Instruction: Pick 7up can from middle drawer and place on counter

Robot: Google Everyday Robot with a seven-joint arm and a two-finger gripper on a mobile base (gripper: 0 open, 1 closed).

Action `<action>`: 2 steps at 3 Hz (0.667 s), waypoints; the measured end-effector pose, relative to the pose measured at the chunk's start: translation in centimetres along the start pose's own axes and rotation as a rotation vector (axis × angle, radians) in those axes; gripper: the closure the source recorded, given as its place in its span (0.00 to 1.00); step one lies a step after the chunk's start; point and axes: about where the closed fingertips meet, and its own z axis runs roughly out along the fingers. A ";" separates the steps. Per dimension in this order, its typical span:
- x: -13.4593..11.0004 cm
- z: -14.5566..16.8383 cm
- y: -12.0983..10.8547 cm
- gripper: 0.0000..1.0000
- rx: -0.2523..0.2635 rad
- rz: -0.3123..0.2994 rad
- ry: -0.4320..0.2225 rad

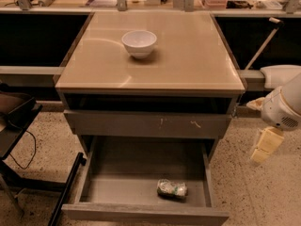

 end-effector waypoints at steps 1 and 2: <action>0.1 1.0 1.6 0.00 -0.019 -0.016 -0.011; -0.6 5.4 6.1 0.00 -0.092 0.026 -0.092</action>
Offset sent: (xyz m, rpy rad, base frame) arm -0.1404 0.1083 -0.1642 0.2905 0.2746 0.0157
